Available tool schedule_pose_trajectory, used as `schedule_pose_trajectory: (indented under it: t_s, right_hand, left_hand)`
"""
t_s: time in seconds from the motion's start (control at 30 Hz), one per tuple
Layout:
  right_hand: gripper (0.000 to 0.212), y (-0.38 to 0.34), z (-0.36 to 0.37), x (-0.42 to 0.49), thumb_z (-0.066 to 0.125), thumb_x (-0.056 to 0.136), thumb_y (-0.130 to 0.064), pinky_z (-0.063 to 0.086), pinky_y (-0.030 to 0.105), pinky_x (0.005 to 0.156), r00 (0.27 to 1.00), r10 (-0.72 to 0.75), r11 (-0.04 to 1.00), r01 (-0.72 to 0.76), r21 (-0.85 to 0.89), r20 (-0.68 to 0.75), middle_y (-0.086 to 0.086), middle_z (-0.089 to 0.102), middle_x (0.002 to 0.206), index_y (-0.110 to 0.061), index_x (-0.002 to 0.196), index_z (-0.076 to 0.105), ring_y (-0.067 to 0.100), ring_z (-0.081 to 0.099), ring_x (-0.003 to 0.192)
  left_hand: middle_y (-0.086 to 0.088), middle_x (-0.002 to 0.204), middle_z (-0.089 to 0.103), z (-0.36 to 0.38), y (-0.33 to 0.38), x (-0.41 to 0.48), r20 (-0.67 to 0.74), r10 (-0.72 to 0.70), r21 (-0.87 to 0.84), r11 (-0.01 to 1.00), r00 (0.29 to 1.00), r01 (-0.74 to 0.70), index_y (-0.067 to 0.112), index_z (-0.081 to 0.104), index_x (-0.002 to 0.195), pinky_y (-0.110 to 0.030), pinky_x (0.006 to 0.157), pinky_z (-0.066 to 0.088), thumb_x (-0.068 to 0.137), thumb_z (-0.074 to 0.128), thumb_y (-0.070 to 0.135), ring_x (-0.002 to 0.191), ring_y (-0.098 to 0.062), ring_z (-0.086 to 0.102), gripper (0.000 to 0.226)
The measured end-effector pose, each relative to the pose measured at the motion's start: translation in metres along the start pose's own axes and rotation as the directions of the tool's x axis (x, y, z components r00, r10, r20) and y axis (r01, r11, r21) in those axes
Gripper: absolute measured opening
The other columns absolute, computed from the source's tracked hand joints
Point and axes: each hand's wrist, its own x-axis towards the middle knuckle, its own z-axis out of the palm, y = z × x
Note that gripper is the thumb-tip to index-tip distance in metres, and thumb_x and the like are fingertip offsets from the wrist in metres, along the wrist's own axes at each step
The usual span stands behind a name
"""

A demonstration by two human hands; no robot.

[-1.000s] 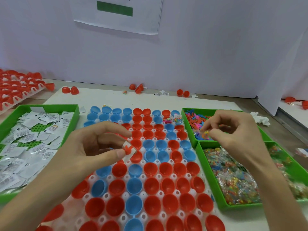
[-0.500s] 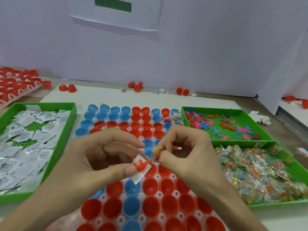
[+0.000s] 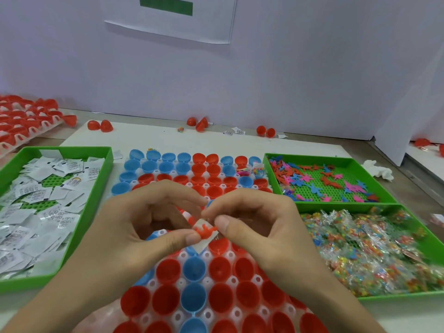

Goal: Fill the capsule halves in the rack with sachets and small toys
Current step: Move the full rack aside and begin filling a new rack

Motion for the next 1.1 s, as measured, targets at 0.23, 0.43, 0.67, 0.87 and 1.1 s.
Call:
schedule_pose_trajectory:
  t_s: [0.23,0.43,0.67,0.87,1.1]
  right_hand:
    - [0.012,0.002,0.007,-0.002,0.084,0.079,-0.013,0.059,0.029,0.071,0.999,-0.042,0.999,0.042,0.017,-0.01,-0.002,0.074,0.079,-0.018,0.084,0.073,0.017,0.072,0.075]
    - [0.011,0.005,0.002,-0.003,0.08,0.081,-0.005,0.058,0.025,0.072,0.996,-0.087,0.995,0.088,0.038,-0.032,-0.002,0.077,0.082,-0.011,0.089,0.074,0.017,0.074,0.079]
    - [0.015,0.003,-0.016,0.01,0.081,0.082,-0.012,0.06,0.026,0.075,0.99,-0.095,0.988,0.081,-0.133,-0.105,-0.007,0.078,0.087,-0.019,0.095,0.077,0.013,0.075,0.082]
    - [0.016,0.011,-0.066,0.061,0.082,0.081,-0.02,0.053,0.01,0.07,0.953,-0.096,0.873,-0.059,-0.485,-0.289,-0.01,0.075,0.078,-0.025,0.095,0.077,0.001,0.071,0.073]
    - [0.016,0.051,-0.059,0.108,0.075,0.088,-0.017,0.052,0.009,0.077,0.997,0.018,0.629,-0.066,-0.774,-0.071,-0.003,0.075,0.094,-0.016,0.105,0.077,-0.002,0.065,0.077]
  left_hand:
    - [-0.001,0.087,0.072,-0.001,0.0,0.0,0.049,-0.012,0.052,0.999,0.999,0.009,0.032,0.073,0.101,-0.023,0.064,0.057,0.072,0.079,0.038,0.066,-0.018,0.068,0.031]
    - [-0.007,0.081,0.074,0.0,0.0,0.001,0.029,-0.057,-0.006,0.998,0.998,0.057,0.027,0.076,0.093,-0.022,0.063,0.058,0.07,0.078,0.039,0.067,-0.02,0.071,0.026]
    - [-0.007,0.076,0.074,0.002,0.003,0.001,-0.041,-0.055,0.012,0.998,0.998,0.056,0.031,0.075,0.091,-0.019,0.066,0.056,0.078,0.08,0.021,0.066,-0.017,0.071,0.017]
    - [-0.009,0.07,0.072,-0.01,0.002,0.007,-0.238,-0.077,-0.031,0.997,0.968,0.071,0.025,0.075,0.085,-0.015,0.064,0.055,0.075,0.064,0.026,0.061,-0.015,0.069,0.016]
    - [-0.009,0.068,0.07,-0.014,-0.003,0.007,-0.29,-0.046,0.012,0.999,0.956,0.052,0.025,0.074,0.084,-0.016,0.061,0.054,0.088,0.064,0.0,0.06,-0.017,0.067,0.028]
